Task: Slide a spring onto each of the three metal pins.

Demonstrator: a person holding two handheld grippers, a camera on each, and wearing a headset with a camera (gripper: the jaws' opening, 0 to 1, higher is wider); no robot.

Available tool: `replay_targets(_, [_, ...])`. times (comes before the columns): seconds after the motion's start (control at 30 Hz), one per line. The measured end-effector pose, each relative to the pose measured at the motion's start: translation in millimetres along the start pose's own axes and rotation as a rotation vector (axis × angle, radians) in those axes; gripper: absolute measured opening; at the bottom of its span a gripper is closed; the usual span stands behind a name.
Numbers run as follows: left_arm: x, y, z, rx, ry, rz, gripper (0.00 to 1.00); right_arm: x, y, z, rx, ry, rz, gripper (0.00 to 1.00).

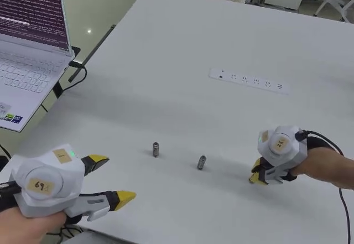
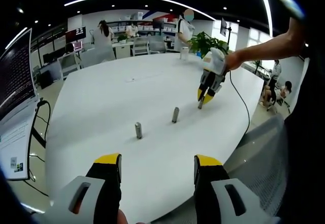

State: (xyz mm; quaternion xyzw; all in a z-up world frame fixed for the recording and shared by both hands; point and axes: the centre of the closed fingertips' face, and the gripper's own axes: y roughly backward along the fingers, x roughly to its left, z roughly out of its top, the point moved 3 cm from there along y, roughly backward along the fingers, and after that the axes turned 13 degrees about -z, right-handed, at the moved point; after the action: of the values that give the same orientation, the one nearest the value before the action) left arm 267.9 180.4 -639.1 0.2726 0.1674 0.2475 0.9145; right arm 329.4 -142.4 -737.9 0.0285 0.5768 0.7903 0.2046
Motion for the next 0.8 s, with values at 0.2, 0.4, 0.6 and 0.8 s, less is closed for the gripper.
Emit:
replay_targets(0.2, [-1.3,0.1,-0.1,0.001,0.000,0.001,0.53,-2.2,4.5,-5.2,-0.002,-0.007,-0.022,0.17])
replay_targets(0.4, [-2.2,-1.5,1.8,-0.006,-0.002,-0.003,0.53,-6.1,13.2,-11.4,-0.006,-0.039,-0.068,0.23])
replay_targets(0.6, [-1.8,-2.3,3.6,-0.018,0.000,-0.006,0.53,-7.6,23.0,-20.3,-0.020,-0.121,-0.129,0.29])
replay_targets(0.8, [1.6,-1.1,4.9,-0.032,0.003,-0.008,0.53,-4.7,34.3,-27.6,-0.049,-0.225,-0.191,0.32])
